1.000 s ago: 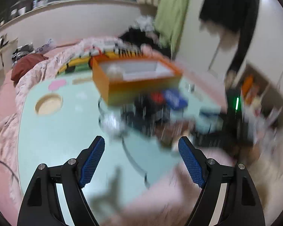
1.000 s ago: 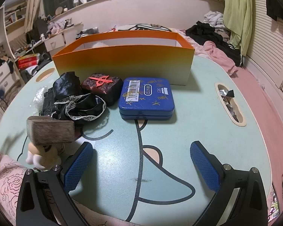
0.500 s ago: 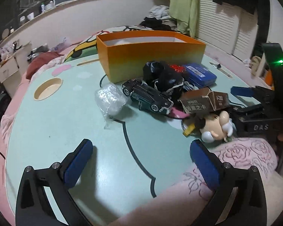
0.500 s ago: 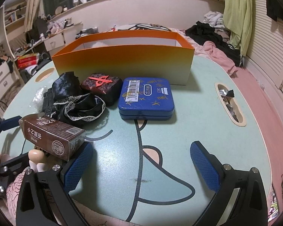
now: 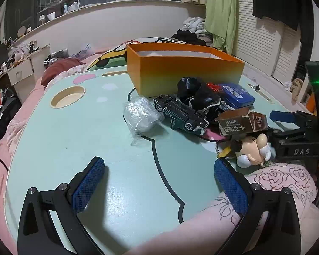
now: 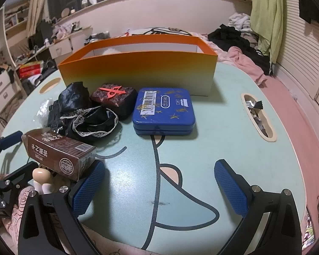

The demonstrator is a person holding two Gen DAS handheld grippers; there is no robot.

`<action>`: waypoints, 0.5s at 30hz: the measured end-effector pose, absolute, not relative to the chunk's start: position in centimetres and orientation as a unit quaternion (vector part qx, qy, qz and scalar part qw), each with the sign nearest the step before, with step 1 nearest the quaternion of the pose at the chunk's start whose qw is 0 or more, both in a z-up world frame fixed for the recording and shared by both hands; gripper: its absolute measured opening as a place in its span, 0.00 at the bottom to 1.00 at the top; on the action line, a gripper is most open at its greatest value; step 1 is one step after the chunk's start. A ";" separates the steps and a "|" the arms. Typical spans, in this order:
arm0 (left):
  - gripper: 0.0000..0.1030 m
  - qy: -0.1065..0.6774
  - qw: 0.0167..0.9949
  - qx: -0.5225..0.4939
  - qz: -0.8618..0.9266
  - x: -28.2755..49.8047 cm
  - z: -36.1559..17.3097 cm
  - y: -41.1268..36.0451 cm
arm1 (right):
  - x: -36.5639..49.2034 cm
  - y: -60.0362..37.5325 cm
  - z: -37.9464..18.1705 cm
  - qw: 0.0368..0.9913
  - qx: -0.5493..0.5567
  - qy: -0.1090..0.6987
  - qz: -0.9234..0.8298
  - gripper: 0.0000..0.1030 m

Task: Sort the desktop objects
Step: 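Set the brown card box on the table beside the figurine, left gripper, then grasp the tan fluffy pompom in the orange box with the right gripper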

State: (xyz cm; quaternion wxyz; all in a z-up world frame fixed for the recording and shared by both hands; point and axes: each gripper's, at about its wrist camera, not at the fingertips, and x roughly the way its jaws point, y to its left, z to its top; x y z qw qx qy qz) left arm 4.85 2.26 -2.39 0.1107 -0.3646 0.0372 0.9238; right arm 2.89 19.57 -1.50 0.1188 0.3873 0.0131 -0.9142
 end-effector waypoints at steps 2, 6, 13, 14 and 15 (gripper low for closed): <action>1.00 0.039 0.111 -0.364 0.924 6.6 -1.8 1.3 | 3.6 20.3 -0.3 0.137 0.355 -0.019 -0.925 0.87; 1.00 0.038 0.111 -0.363 0.924 7.6 -1.4 0.2 | 2.9 20.8 4.6 0.214 0.289 -0.133 -0.924 0.73; 1.00 0.037 0.113 -0.361 0.925 7.9 -1.2 -0.1 | -8.9 11.4 9.5 0.244 0.427 -0.084 -0.867 0.50; 1.00 0.037 0.113 -0.361 0.925 8.0 -1.2 -0.2 | -10.8 10.3 8.8 0.243 0.455 -0.094 -0.851 0.50; 1.00 0.037 0.113 -0.360 0.925 8.0 -1.2 -0.2 | -12.6 9.2 7.8 0.234 0.481 -0.104 -0.838 0.50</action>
